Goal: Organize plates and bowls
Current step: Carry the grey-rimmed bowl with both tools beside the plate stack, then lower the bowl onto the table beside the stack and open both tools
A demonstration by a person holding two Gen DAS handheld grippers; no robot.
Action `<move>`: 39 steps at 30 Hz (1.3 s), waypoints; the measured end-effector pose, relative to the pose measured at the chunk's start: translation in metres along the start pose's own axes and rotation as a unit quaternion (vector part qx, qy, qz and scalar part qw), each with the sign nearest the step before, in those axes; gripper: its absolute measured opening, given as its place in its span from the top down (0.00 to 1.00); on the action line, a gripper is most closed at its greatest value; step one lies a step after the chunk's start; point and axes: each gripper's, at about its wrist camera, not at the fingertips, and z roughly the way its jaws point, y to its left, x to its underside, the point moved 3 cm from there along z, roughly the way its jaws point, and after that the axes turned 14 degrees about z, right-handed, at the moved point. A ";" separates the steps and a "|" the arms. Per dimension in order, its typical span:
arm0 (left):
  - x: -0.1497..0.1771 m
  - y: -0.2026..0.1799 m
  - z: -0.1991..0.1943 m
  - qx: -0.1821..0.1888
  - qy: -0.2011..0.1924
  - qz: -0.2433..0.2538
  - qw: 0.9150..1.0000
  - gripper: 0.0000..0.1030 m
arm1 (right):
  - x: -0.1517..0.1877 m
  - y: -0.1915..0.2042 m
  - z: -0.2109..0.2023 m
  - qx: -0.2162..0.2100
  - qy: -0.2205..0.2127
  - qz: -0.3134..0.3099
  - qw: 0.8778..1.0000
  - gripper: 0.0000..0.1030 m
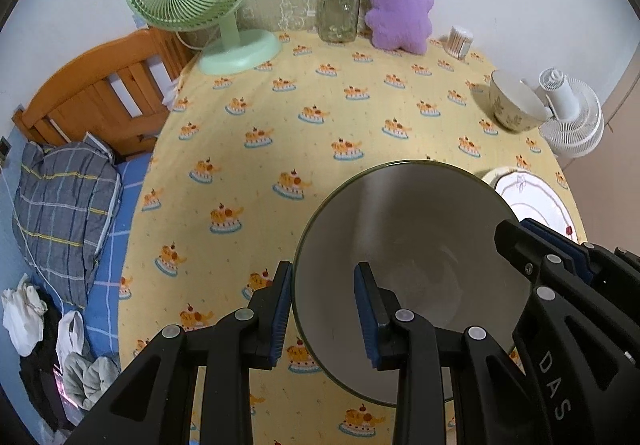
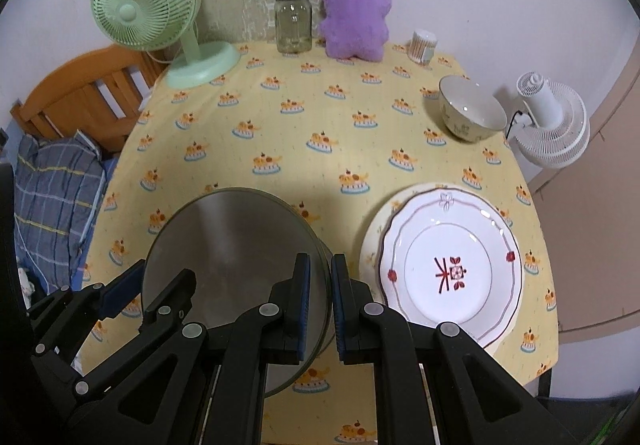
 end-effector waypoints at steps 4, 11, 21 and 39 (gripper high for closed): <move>0.003 -0.003 0.008 0.009 0.014 -0.001 1.000 0.71 | 0.003 0.000 0.006 0.006 0.009 -0.002 1.000 0.87; 0.006 -0.009 0.022 0.025 0.033 -0.001 0.999 0.71 | 0.006 -0.007 0.016 0.019 0.026 -0.001 0.999 0.87; 0.002 -0.012 0.036 0.019 0.045 0.003 0.999 0.71 | 0.002 -0.013 0.035 0.017 0.050 0.003 0.999 0.87; -0.001 -0.013 0.046 0.031 0.054 0.010 0.998 0.62 | -0.001 -0.013 0.050 -0.001 0.058 0.008 0.998 0.82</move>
